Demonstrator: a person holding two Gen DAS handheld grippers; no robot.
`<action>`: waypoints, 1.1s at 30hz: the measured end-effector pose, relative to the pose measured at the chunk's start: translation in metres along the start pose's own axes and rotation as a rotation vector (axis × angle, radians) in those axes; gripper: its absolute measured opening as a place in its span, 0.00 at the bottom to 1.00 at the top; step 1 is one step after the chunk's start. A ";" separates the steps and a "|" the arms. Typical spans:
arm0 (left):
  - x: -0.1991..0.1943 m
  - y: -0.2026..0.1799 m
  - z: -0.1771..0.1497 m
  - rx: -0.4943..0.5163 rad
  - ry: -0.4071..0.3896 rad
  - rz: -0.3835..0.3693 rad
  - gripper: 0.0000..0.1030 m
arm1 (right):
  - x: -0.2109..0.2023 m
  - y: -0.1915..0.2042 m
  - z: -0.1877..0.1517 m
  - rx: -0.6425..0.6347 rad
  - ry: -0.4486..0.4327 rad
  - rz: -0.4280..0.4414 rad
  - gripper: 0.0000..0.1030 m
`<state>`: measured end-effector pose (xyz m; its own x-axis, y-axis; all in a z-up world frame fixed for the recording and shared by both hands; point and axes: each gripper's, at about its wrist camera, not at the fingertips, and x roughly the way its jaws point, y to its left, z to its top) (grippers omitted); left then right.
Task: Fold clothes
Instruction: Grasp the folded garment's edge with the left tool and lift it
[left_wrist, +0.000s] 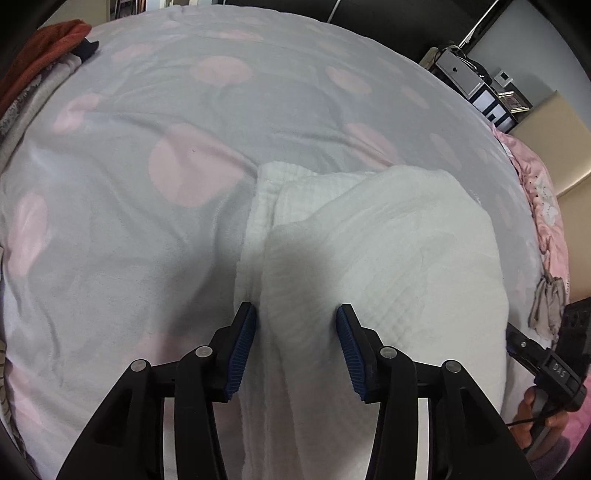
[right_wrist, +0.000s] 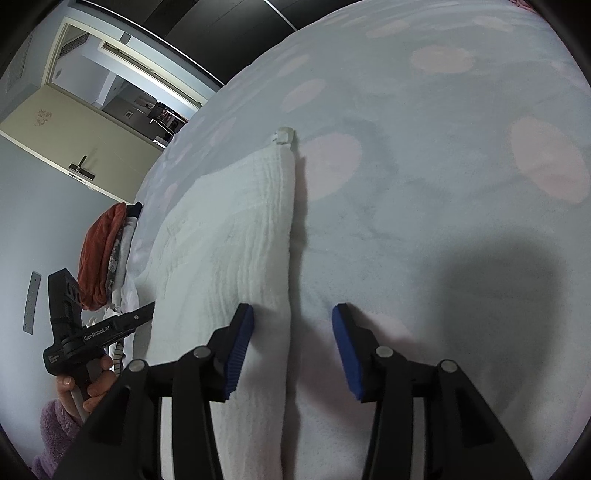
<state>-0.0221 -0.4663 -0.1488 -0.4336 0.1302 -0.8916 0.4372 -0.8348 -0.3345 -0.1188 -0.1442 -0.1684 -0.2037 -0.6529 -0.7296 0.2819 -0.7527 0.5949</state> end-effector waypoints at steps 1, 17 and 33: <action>0.002 0.000 0.000 0.003 0.019 -0.031 0.49 | 0.001 0.000 0.000 -0.001 -0.001 0.000 0.43; 0.018 -0.023 0.007 0.084 0.084 -0.198 0.44 | -0.001 -0.014 0.009 0.062 -0.009 0.063 0.45; 0.026 -0.024 0.017 0.015 0.060 -0.195 0.44 | 0.013 -0.011 0.015 0.104 0.035 0.184 0.41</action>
<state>-0.0574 -0.4522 -0.1588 -0.4606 0.3212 -0.8274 0.3379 -0.7986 -0.4981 -0.1383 -0.1452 -0.1795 -0.1245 -0.7781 -0.6157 0.2123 -0.6270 0.7495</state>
